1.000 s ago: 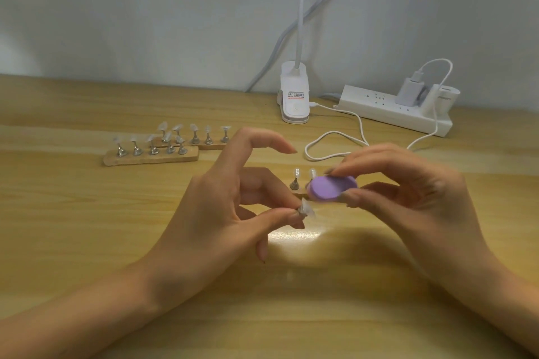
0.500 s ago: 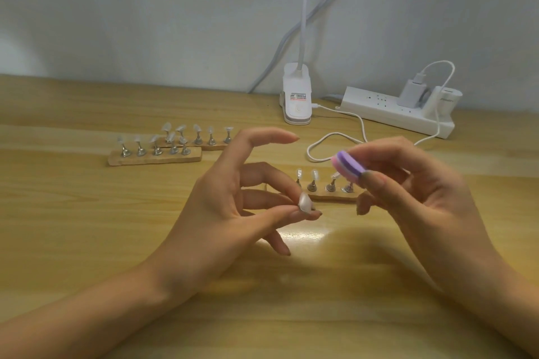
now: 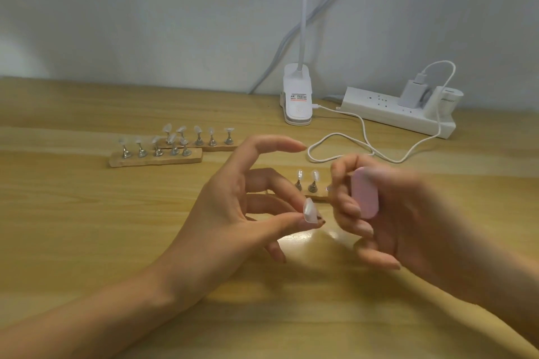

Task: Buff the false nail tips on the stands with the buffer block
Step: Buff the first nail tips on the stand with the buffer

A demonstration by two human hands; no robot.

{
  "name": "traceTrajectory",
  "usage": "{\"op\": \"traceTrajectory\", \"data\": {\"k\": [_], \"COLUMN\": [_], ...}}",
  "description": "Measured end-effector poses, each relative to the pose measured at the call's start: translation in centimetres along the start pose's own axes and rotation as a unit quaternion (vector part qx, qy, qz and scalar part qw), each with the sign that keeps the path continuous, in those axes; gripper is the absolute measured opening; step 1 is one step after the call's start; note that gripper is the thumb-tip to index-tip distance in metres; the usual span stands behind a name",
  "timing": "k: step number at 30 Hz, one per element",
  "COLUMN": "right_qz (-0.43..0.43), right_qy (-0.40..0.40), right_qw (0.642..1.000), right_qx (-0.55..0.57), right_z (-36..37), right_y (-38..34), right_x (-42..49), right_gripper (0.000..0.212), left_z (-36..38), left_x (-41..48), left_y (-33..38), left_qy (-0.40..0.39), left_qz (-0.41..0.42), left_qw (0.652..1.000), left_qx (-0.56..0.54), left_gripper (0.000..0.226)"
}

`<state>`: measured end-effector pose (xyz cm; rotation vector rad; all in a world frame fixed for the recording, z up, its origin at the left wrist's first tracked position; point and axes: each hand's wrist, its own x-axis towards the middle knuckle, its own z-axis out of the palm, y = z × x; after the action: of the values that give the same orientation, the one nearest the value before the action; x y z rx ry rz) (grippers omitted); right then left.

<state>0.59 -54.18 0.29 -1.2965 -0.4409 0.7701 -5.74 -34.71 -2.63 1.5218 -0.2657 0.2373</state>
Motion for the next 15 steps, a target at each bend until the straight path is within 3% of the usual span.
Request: {"op": "traceTrajectory", "data": {"k": [2, 5, 9, 15], "right_qz": [-0.115, -0.233, -0.278, -0.274], "right_qy": [0.034, 0.037, 0.041, 0.053], "right_qw": [0.967, 0.91, 0.876, 0.889], "right_qx": [-0.224, -0.34, -0.392, -0.362], "right_z": [0.42, 0.34, 0.65, 1.05], "right_y": [0.05, 0.48, 0.78, 0.88], "right_x": [-0.2, -0.63, -0.37, -0.25], "right_gripper": [0.031, 0.033, 0.032, 0.024], "left_z": [-0.01, 0.04, 0.14, 0.1], "left_x": [0.0, -0.08, -0.12, -0.13], "left_y": [-0.01, 0.12, 0.26, 0.17], "left_qy": [-0.001, -0.003, -0.004, 0.0], "left_qz": [0.003, 0.008, 0.009, 0.014], "left_qw": [1.0, 1.0, 1.0, 1.0], "left_qx": [0.005, 0.002, -0.004, 0.019], "left_gripper": [0.06, 0.06, 0.06, 0.063]}}
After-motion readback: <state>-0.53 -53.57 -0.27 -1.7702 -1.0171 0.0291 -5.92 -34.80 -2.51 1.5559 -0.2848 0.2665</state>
